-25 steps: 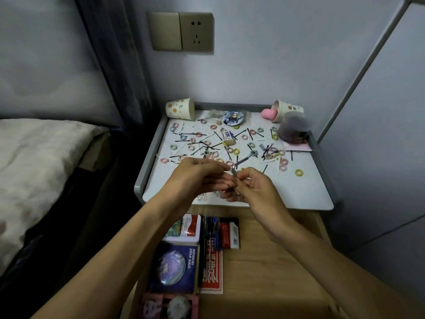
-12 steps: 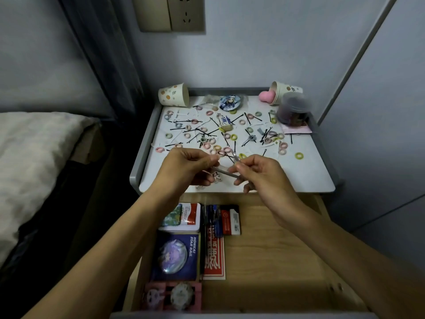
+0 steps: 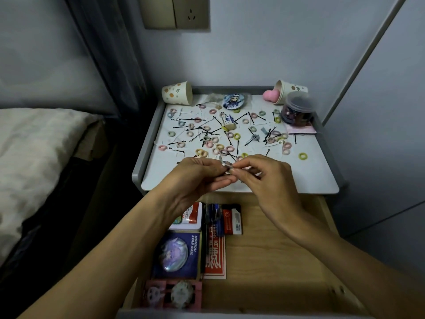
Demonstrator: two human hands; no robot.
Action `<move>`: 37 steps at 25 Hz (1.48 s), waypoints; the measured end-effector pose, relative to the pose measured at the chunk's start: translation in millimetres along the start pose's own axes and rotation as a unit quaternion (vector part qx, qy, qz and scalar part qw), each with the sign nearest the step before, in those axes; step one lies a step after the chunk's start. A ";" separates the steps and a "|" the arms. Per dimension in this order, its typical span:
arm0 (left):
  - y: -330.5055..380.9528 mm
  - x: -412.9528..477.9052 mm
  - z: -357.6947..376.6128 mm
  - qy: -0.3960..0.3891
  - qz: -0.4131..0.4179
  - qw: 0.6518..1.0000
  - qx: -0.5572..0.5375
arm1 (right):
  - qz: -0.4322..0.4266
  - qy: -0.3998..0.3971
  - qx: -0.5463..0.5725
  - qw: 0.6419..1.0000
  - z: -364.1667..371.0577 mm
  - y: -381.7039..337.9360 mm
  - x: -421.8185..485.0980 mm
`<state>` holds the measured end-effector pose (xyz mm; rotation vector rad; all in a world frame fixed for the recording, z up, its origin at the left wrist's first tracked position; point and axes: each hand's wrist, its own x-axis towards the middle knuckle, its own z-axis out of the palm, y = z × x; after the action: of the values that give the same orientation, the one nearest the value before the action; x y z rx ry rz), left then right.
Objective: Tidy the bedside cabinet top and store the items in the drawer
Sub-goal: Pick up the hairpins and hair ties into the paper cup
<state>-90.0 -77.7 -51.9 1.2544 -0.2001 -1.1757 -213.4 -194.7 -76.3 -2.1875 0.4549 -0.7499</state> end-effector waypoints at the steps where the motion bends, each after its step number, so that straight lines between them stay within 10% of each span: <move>1: 0.4 -0.4 -0.6 -0.004 -0.008 1.000 -0.011 | -0.016 0.001 -0.009 1.000 -0.6 0.5 0.2; 15: 1.3 -4.4 -2.0 0.012 0.016 0.999 0.028 | -0.102 -0.022 -0.046 0.994 -5.7 5.8 1.3; 23: -1.0 -1.8 -6.7 0.083 0.094 0.985 0.121 | 0.223 -0.098 0.207 0.947 -10.5 6.9 4.9; 31: -1.4 -4.3 -9.0 0.063 0.077 0.995 -0.003 | 0.265 -0.087 0.300 0.912 -10.8 1.6 9.7; 37: -0.2 -6.7 -12.2 0.106 0.138 0.975 0.135 | 0.271 -0.099 0.301 0.909 -2.0 -1.6 8.5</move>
<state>-84.7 -64.9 -53.6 1.5257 -0.3730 -0.7862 -208.0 -199.4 -70.9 -1.4346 0.5969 -0.2932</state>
